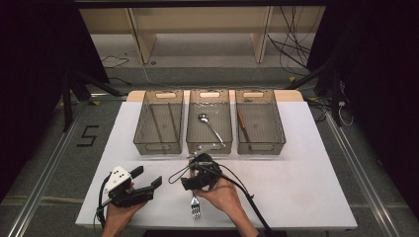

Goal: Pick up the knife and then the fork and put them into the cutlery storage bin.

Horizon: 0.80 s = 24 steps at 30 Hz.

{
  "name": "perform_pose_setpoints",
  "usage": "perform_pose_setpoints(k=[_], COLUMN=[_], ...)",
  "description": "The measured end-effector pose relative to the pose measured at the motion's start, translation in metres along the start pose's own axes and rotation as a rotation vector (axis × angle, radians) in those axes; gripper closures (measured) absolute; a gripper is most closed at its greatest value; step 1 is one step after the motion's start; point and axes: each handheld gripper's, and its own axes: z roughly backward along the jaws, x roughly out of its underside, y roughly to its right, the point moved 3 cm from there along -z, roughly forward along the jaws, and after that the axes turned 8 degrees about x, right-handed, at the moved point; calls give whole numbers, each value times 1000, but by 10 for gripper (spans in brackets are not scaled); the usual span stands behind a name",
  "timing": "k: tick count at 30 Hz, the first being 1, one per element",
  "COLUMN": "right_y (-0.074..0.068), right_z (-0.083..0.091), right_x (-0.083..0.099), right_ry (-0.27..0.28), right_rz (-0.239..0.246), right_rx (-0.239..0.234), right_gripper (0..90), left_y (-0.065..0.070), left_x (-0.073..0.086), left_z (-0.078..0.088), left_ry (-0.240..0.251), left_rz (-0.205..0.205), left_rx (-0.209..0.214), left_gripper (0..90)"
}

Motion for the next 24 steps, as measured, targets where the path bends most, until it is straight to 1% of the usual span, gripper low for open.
perform_pose_setpoints(k=[4, 5, 8, 10, 14, 22, 24], right_y=[-4, -5, -5, -6, -6, -9, -8], right_z=[-4, -5, -9, -12, -18, -29, -31], right_x=[4, 5, 8, 11, 14, 19, 19], right_ry=[-15, -21, -33, -44, -61, -96, -102], right_rz=[2, -4, 4, 2, -8, -5, -4], right_rx=[1, 4, 35, 34, 41, 57, 70], right_gripper=[335, 338, 354, 367, 401, 493, 516], left_y=[1, 1, 0, 0, 1, 0, 0], left_x=[0, 0, 0, 0, 0, 0, 0], left_z=[0, 0, 0, 0, 0, 0, 0], left_ry=[0, -1, -1, -1, -1, -1, 0], left_rz=[0, 0, 0, -1, 1, -1, 0], left_rx=[0, 0, 1, 0, 1, 0, 0], left_gripper=[177, 177, 177, 177, 177, 177, 177])
